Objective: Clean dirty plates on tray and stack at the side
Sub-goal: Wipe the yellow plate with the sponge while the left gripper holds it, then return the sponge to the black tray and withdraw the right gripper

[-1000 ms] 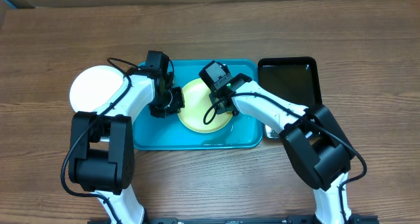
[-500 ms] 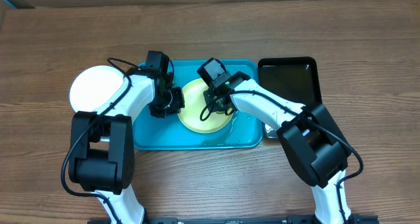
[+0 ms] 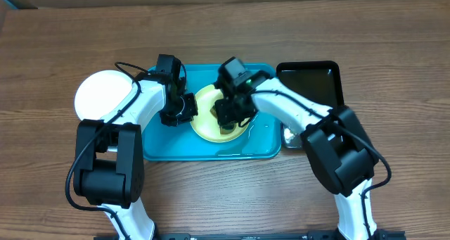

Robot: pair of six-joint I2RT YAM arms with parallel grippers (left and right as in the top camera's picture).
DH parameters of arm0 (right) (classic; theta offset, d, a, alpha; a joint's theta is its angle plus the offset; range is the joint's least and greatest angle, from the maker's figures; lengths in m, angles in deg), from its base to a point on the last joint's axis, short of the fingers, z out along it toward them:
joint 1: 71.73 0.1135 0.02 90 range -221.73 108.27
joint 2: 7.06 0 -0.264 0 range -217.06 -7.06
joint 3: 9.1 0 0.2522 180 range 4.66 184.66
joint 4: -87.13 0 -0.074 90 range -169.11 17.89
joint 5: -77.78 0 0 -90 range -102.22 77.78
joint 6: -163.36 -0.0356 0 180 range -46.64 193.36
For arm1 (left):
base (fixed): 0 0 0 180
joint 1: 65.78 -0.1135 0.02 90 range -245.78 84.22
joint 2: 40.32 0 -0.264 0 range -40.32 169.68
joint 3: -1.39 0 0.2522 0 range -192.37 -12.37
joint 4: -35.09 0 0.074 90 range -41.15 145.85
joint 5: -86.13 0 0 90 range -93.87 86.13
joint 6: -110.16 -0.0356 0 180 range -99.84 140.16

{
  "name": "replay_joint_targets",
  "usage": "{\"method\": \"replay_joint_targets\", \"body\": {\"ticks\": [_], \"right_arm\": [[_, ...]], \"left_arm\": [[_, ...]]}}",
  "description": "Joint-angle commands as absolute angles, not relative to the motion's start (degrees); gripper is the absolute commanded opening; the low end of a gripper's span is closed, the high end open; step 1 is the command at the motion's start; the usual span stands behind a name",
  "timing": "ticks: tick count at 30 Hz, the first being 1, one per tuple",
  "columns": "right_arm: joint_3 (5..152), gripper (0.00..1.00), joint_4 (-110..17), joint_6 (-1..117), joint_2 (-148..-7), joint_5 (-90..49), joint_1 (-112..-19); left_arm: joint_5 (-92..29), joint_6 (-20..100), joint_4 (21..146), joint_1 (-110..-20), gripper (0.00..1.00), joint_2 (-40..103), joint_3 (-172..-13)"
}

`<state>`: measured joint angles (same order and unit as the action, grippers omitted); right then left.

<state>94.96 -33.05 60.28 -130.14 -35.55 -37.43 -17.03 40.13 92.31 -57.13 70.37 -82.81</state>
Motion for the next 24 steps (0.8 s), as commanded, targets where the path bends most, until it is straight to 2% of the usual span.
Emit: {"method": "replay_joint_targets", "body": {"ticks": [1, 5, 13, 18, 24], "right_arm": [[100.62, 0.04, -30.62, 63.16, -123.13, -46.61, -41.86], [101.56, 0.04, -24.5, 66.2, -117.55, -45.67, -47.35], [100.51, 0.04, -11.28, 66.35, -114.34, -26.17, -59.3], [93.8, 0.04, -13.51, 66.27, -114.43, -18.89, -63.39], [81.71, 0.04, -25.9, 65.9, -114.43, -17.17, -65.03]], "left_arm": [[-17.43, 41.09, 92.12, -56.69, 0.06, 71.31, -82.0], [-17.43, 40.91, 92.14, -56.69, 0.06, 71.31, -82.0], [-17.23, 40.91, 91.99, -56.69, 0.13, 71.31, -82.0], [-17.01, 40.93, 91.86, -56.69, 0.26, 71.31, -82.0], [-17.01, 40.91, 91.86, -56.69, 0.26, 71.31, -82.0]]}}
